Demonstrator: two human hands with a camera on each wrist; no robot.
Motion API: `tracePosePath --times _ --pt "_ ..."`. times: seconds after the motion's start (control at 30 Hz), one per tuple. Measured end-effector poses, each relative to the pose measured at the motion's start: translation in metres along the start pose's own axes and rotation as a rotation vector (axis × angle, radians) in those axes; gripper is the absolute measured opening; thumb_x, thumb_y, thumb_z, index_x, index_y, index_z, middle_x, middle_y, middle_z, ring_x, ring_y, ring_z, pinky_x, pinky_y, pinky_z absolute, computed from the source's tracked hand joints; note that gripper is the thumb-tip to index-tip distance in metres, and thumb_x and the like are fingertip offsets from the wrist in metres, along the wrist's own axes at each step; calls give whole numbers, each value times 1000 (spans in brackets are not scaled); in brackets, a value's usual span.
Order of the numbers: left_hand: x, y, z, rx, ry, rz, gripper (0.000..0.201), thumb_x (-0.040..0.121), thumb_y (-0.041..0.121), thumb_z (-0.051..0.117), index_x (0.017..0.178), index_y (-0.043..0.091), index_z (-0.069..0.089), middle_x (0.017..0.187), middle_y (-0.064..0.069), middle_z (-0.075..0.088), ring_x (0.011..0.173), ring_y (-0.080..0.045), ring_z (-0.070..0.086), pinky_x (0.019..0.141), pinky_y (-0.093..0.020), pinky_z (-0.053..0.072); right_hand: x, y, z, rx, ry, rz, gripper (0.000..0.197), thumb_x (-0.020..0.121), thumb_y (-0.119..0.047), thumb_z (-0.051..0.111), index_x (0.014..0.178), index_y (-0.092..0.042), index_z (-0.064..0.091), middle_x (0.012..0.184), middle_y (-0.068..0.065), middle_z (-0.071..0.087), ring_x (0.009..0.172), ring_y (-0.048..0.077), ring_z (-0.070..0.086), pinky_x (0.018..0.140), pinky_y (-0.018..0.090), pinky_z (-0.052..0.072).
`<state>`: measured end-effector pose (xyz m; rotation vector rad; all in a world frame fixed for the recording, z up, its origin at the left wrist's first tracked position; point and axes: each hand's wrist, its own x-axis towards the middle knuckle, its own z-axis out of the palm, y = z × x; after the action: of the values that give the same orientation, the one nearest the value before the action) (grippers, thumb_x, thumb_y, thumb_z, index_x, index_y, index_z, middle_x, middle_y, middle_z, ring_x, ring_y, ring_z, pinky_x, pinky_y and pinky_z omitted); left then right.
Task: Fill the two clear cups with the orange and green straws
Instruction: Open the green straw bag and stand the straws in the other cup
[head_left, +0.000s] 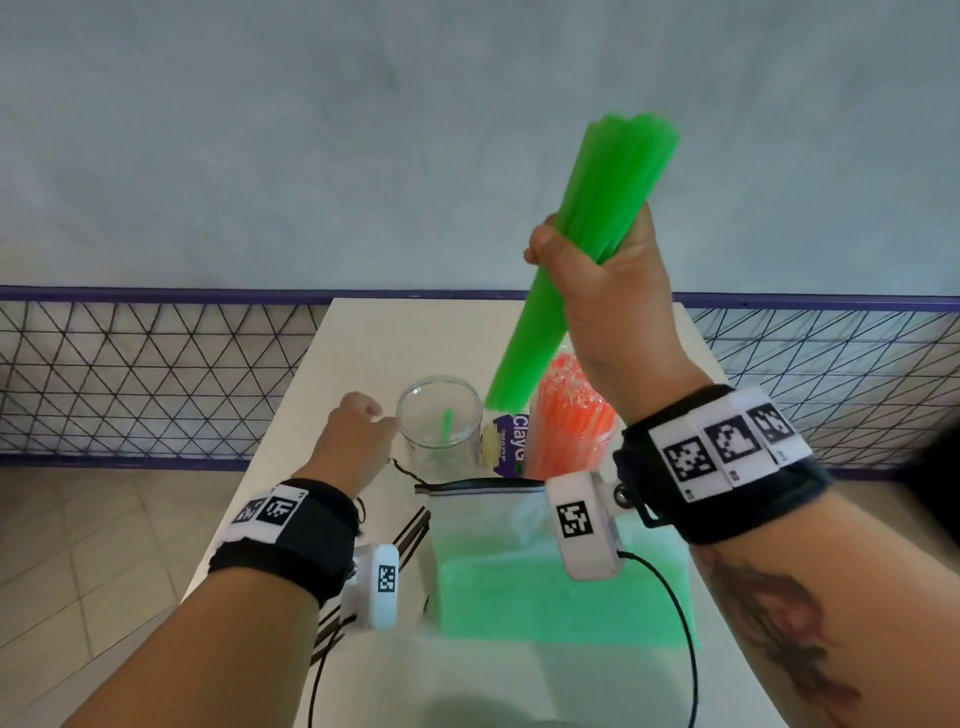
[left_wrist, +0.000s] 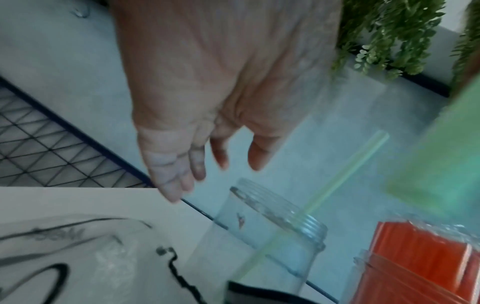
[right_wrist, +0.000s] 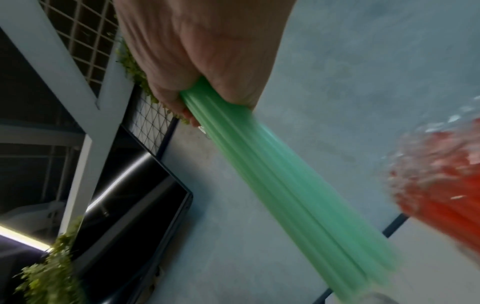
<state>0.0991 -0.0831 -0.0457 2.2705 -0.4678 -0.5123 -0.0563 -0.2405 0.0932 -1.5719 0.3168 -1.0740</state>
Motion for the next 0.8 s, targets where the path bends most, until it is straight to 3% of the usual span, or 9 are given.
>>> tracePosePath --times 0.13,0.23,0.3,0.37,0.43,0.53,0.67,0.73,0.8 --pt "1 14 14 -154 16 64 16 90 23 63 105 22 59 118 -7 54 75 -17 55 59 -27 39 11 9 40 -48 30 -87 23 85 -13 68 89 -27 49 85 24 60 70 31 57 65 42 52" --pt "3 16 24 -154 -65 49 35 91 15 59 125 21 58 127 -6 57 94 -18 54 70 -23 40 12 30 59 -81 11 -53 21 86 -16 68 90 -22 49 75 10 55 63 20 52 61 42 51" --pt "2 15 25 -124 -99 45 48 92 16 55 140 23 50 138 -3 53 111 -20 54 87 -26 42 12 45 65 -114 -6 1 19 88 -17 67 93 -17 49 71 0 50 60 11 49 57 35 49" --pt "4 14 25 -112 -113 37 54 91 18 52 145 26 46 145 -1 48 124 -22 52 104 -34 41 10 61 69 -154 -4 45 19 89 -18 67 95 -15 49 69 -4 49 57 8 47 55 29 45" --pt "7 14 26 -125 -117 19 54 90 19 52 143 27 46 145 -3 49 126 -24 51 108 -41 41 5 77 71 -189 -15 88 19 89 -19 66 98 -17 50 70 -4 50 57 9 47 56 29 45" --pt "9 13 26 -184 -105 5 50 91 12 52 139 26 52 137 -6 54 117 -27 56 101 -39 47 -9 106 66 -311 -189 249 28 90 -29 64 112 -22 49 87 -3 62 74 13 60 72 33 53" --pt "9 10 27 -332 -131 3 49 90 7 47 132 31 54 130 5 50 117 -23 52 105 -49 46 -33 135 49 -466 -480 507 79 70 -72 56 134 -28 46 125 -4 62 113 17 61 101 44 48" --pt "8 8 27 -377 -128 3 53 85 16 46 133 36 52 131 10 50 120 -20 51 106 -50 44 -39 129 40 -422 -536 540 80 74 -70 60 139 -29 40 133 -7 58 121 12 55 109 41 40" --pt "9 1 29 -421 -94 -9 60 75 26 44 134 40 50 131 8 58 120 -21 55 106 -51 44 -40 119 30 -422 -627 561 83 86 -52 66 151 -25 23 145 -11 44 129 7 42 111 30 29"
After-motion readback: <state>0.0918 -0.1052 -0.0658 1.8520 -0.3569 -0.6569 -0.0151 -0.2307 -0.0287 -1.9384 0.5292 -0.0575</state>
